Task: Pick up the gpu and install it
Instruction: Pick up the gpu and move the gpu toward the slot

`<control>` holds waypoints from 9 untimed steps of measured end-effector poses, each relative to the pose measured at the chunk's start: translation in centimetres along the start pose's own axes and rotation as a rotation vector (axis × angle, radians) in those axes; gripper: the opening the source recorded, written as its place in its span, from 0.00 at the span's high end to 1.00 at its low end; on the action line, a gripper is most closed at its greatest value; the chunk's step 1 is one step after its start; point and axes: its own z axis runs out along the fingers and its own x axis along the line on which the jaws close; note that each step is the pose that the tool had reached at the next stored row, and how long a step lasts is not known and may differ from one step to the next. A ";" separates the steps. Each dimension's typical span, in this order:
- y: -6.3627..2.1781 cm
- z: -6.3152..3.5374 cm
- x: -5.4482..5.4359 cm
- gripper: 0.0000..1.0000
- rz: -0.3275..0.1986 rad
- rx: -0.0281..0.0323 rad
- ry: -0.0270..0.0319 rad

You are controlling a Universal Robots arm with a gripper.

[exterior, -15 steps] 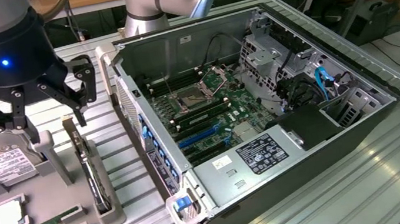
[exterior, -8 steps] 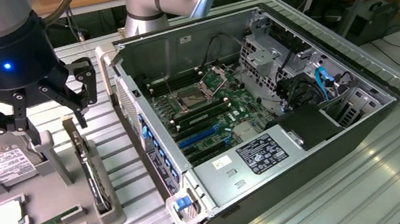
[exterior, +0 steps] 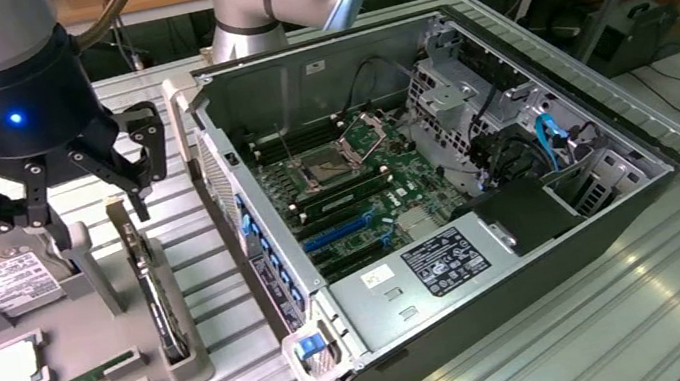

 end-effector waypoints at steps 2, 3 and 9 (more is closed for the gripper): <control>-0.12 0.05 0.0 0.34 0.000 0.0001 0.0001; -0.19 0.08 0.0 0.34 0.000 0.0001 0.0001; -0.62 0.33 0.0 0.34 0.000 0.0001 0.0001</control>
